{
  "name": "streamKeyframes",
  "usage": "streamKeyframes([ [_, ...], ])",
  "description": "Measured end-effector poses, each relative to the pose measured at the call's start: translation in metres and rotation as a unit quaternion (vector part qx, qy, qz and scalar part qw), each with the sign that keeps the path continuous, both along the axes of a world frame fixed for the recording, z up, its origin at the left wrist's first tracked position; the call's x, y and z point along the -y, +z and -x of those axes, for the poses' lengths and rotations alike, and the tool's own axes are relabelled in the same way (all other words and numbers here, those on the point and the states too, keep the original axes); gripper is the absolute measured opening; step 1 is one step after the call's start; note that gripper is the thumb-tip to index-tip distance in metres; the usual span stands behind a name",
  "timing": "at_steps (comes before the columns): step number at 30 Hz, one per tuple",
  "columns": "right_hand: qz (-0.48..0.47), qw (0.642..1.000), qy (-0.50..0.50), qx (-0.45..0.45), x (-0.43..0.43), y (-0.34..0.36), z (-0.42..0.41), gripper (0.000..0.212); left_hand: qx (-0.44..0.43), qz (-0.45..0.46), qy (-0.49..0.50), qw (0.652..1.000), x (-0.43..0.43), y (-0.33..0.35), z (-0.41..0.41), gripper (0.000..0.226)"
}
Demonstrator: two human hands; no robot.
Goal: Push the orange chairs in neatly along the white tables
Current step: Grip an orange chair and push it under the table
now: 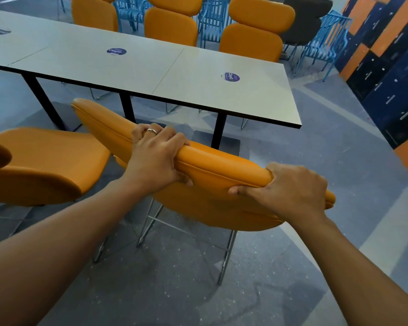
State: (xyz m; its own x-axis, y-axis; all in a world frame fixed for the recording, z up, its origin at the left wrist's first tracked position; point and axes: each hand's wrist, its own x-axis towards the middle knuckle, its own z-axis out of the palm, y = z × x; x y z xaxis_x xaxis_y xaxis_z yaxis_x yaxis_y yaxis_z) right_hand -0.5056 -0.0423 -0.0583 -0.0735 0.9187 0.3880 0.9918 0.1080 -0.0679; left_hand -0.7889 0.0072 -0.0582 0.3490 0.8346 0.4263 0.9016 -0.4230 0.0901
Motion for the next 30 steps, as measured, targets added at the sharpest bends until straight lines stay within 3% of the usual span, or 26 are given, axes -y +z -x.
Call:
streamKeyframes([
  [15, -0.039, 0.999, -0.004, 0.002, -0.105, -0.002, -0.032, 0.074, 0.008, 0.000, -0.014, 1.000, -0.109, -0.001, -0.031, 0.078],
  [20, -0.018, 1.000, 0.014, -0.010, -0.118, -0.001, -0.071, 0.073, 0.015, -0.038, -0.017, 0.999, -0.112, -0.008, -0.063, 0.073],
  [30, 0.005, 1.000, 0.005, 0.003, -0.104, -0.005, -0.078, 0.084, 0.002, -0.007, 0.016, 1.000, -0.089, -0.007, -0.074, 0.074],
])
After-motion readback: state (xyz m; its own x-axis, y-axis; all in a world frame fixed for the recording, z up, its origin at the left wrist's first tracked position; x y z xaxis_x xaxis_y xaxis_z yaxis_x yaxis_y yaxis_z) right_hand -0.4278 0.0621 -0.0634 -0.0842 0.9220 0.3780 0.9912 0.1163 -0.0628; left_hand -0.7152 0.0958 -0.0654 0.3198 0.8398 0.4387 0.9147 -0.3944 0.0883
